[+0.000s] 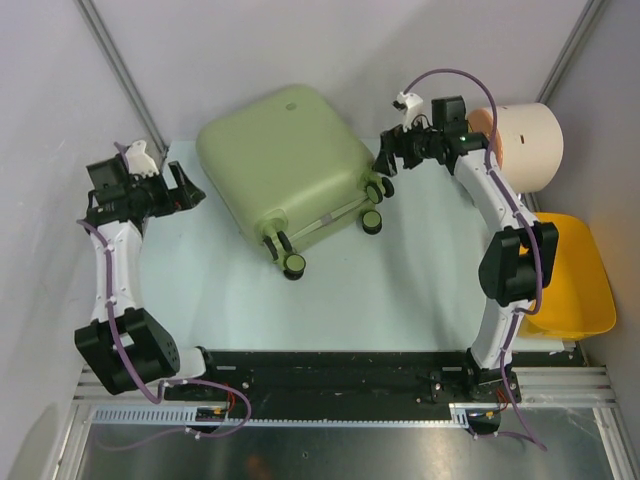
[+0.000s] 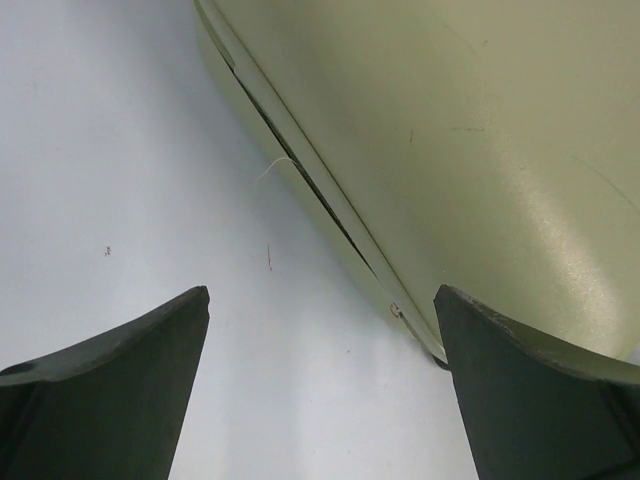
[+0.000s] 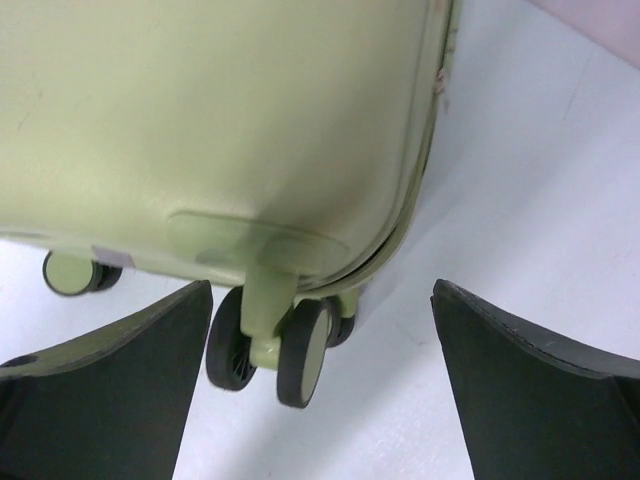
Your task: Open, take out, and arrange the luggage
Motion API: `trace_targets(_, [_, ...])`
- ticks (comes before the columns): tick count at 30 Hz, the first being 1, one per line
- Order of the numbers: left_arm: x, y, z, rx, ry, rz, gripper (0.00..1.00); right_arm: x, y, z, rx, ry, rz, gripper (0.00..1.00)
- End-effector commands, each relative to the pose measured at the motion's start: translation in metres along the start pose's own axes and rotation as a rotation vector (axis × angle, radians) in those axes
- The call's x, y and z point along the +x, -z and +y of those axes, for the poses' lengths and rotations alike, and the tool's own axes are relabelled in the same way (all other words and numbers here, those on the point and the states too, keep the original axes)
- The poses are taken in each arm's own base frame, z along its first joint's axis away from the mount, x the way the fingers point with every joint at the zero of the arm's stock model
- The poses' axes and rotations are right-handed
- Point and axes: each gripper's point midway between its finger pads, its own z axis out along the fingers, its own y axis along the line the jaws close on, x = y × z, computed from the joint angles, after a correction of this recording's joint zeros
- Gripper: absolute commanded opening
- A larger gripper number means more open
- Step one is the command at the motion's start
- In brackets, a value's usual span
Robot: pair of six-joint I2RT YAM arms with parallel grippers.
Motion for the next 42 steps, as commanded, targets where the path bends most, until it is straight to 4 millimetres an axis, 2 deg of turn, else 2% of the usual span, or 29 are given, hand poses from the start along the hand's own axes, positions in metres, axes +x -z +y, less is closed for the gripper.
trace_targets(1, [-0.015,0.003,-0.008,0.011,0.065,-0.078,1.0,0.019,0.014,0.021,-0.047,0.063,0.095,0.97])
trace_targets(2, [-0.014,0.002,-0.007,0.011,0.065,-0.079,1.0,0.021,0.012,0.028,-0.056,0.075,0.108,0.97])
trace_targets(5, [-0.014,0.001,-0.004,0.001,0.066,-0.089,1.0,0.033,0.003,0.034,-0.023,0.118,0.163,0.97])
trace_targets(9, [-0.011,-0.001,-0.004,-0.004,0.086,-0.093,1.0,0.042,-0.007,0.033,0.028,0.151,0.211,0.96])
trace_targets(13, [0.001,-0.006,0.0,-0.01,0.129,-0.077,1.0,0.05,-0.014,0.037,0.015,0.157,0.251,0.87])
trace_targets(17, [0.01,-0.013,0.007,-0.031,0.167,-0.062,1.0,0.066,-0.014,0.04,0.015,0.142,0.317,0.68])
trace_targets(19, [0.011,-0.017,0.012,-0.048,0.177,-0.062,1.0,0.074,-0.014,0.04,0.019,0.127,0.337,0.66])
trace_targets(22, [0.013,-0.023,0.013,-0.038,0.199,-0.053,1.0,0.086,-0.013,0.043,0.016,0.09,0.364,0.48])
trace_targets(23, [0.013,-0.024,0.013,-0.035,0.201,-0.052,1.0,0.086,-0.012,0.045,0.012,0.083,0.363,0.34])
trace_targets(25, [0.014,-0.027,0.015,-0.035,0.204,-0.052,1.0,0.086,-0.006,0.053,-0.007,0.076,0.349,0.2])
trace_targets(26, [0.014,-0.029,0.016,-0.034,0.205,-0.05,1.0,0.088,-0.004,0.057,-0.014,0.076,0.352,0.06])
trace_targets(27, [0.016,-0.032,0.017,-0.034,0.215,-0.042,0.99,0.089,-0.002,0.061,-0.024,0.077,0.351,0.0])
trace_targets(29, [0.019,-0.036,0.017,-0.024,0.235,-0.034,1.0,0.103,0.009,0.075,-0.048,0.069,0.375,0.0])
trace_targets(31, [0.023,-0.041,0.017,-0.008,0.254,-0.022,0.99,0.107,0.024,0.092,-0.083,0.069,0.365,0.0])
trace_targets(32, [0.025,-0.043,0.016,-0.003,0.268,-0.018,0.99,0.127,0.028,0.104,-0.11,0.059,0.4,0.0])
trace_targets(33, [0.026,-0.044,0.015,0.008,0.274,-0.014,0.99,0.136,0.033,0.114,-0.134,0.052,0.414,0.0])
trace_targets(34, [0.027,-0.046,0.016,0.013,0.28,-0.011,0.99,0.134,0.044,0.125,-0.144,0.063,0.398,0.0])
trace_targets(35, [0.026,-0.047,0.014,0.029,0.283,-0.01,0.99,0.153,0.05,0.137,-0.174,0.041,0.438,0.0])
trace_targets(40, [0.018,-0.053,0.007,0.085,0.277,-0.026,0.99,0.174,0.081,0.199,-0.317,0.031,0.469,0.0])
trace_targets(42, [0.015,-0.056,0.003,0.123,0.288,-0.019,0.99,0.172,0.097,0.224,-0.388,0.019,0.461,0.39])
